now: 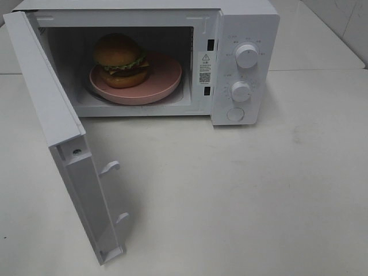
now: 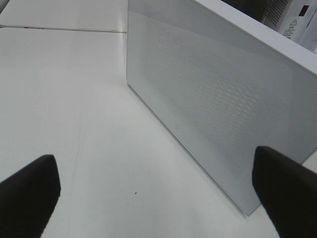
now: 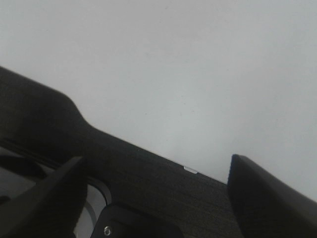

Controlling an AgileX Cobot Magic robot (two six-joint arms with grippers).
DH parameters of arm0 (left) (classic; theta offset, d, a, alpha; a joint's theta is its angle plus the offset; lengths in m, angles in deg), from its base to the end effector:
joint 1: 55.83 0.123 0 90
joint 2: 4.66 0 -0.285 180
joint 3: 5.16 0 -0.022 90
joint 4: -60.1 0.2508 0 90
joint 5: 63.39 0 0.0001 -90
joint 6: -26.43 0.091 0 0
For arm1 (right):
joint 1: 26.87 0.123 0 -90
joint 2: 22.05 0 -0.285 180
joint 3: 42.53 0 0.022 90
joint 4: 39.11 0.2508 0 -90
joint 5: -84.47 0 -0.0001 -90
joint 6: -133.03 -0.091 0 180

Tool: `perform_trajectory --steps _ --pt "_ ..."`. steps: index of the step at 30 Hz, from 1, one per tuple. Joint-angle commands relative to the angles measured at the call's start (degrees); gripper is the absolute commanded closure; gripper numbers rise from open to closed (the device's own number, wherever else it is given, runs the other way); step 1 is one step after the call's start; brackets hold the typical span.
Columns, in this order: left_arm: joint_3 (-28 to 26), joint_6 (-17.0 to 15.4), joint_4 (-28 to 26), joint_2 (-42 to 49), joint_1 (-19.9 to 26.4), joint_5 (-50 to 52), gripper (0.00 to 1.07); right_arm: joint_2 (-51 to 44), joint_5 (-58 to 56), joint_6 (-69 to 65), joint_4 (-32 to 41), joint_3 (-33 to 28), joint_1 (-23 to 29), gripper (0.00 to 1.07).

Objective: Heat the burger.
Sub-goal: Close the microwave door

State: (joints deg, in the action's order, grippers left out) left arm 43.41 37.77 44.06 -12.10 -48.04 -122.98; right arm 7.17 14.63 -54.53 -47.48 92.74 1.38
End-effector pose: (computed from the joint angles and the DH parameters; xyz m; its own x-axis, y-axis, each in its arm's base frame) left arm -0.0036 -0.0224 0.2815 -0.4074 -0.0034 -0.9133 0.1049 0.9932 -0.0505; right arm 0.0408 0.0078 0.2800 -0.7389 -0.3057 -0.6005 -0.3386 0.9389 -0.0614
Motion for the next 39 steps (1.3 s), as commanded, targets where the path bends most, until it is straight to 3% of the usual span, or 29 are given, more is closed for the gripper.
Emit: perform_trajectory --steps 1,17,20,39 --pt "0.2 -0.1 -0.2 0.4 0.2 0.2 0.09 -4.5 2.3 -0.5 -0.1 -0.3 -5.4 0.31" --pt "0.2 -0.1 -0.2 0.4 0.2 0.2 0.09 -19.9 10.4 -0.3 0.3 -3.3 -19.0 0.31" --pt "0.2 -0.1 -0.2 0.4 0.2 0.2 0.09 -23.3 10.4 -0.3 0.3 -3.3 -19.8 0.31" --pt "0.2 -0.1 -0.3 0.4 0.2 0.2 0.09 -23.2 10.4 -0.3 0.1 -3.4 -19.8 0.31"
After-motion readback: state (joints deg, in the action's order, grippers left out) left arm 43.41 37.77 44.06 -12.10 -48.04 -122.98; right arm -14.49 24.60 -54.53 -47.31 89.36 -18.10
